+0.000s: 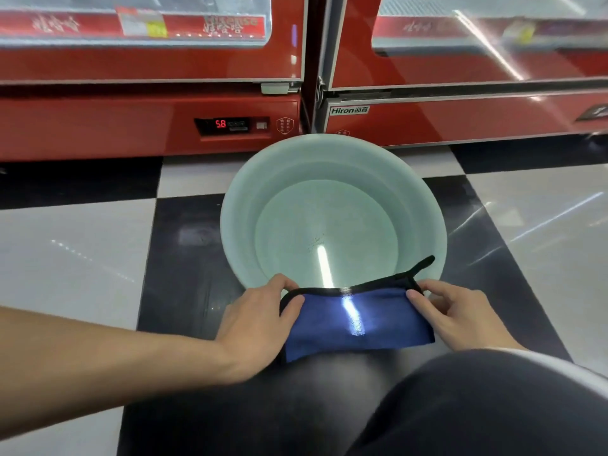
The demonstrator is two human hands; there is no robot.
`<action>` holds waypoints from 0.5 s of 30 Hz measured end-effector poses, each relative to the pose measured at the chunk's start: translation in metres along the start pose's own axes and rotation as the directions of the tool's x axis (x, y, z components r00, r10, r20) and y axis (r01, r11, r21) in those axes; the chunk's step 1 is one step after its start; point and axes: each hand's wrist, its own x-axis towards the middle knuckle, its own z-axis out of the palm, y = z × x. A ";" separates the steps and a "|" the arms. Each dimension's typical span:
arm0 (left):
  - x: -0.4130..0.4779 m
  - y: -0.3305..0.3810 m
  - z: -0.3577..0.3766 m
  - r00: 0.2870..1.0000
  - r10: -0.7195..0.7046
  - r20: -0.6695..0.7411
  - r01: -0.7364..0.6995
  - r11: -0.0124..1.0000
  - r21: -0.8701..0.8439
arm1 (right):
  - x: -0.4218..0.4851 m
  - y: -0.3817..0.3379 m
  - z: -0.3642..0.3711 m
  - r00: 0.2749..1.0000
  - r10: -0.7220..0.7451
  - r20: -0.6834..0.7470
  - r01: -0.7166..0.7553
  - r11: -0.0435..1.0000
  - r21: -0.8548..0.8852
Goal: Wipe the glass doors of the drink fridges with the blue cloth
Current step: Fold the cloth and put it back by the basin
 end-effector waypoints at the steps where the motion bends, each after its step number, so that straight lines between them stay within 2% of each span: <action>1: 0.000 0.000 -0.001 1.000 0.014 -0.002 -0.014 0.999 0.043 | 0.000 0.000 0.000 1.000 -0.005 -0.008 0.005 1.000 -0.005; 4: 0.007 -0.001 -0.006 1.000 0.023 -0.011 -0.021 0.986 0.167 | 0.001 0.000 -0.001 0.998 -0.051 -0.039 0.048 0.995 -0.085; 6: 0.011 -0.003 -0.011 0.999 0.040 -0.007 -0.036 0.962 0.271 | 0.003 0.001 -0.003 0.991 -0.122 -0.062 0.102 0.960 -0.261; 7: 0.011 -0.002 -0.015 0.998 0.067 -0.015 -0.059 0.947 0.314 | 0.004 0.002 -0.005 0.975 -0.200 -0.095 0.147 0.905 -0.399; 9: 0.009 0.001 -0.020 0.985 0.171 -0.030 -0.148 0.920 0.364 | 0.007 0.003 -0.012 0.894 -0.426 -0.138 0.253 0.735 -0.630; 11: 0.004 0.005 -0.021 0.919 0.391 -0.040 -0.353 0.867 0.352 | 0.008 -0.002 -0.014 0.784 -0.613 -0.101 0.354 0.575 -0.737; 13: -0.002 0.008 -0.014 0.773 0.635 0.020 -0.600 0.720 0.348 | 0.008 -0.014 -0.008 0.690 -0.722 -0.045 0.464 0.490 -0.738; 14: -0.004 0.010 -0.007 0.723 0.687 0.074 -0.663 0.661 0.350 | 0.008 -0.020 -0.003 0.649 -0.761 -0.003 0.523 0.449 -0.724; 15: -0.005 0.011 0.001 0.722 0.677 0.144 -0.675 0.643 0.363 | 0.007 -0.027 0.002 0.619 -0.784 0.051 0.572 0.405 -0.713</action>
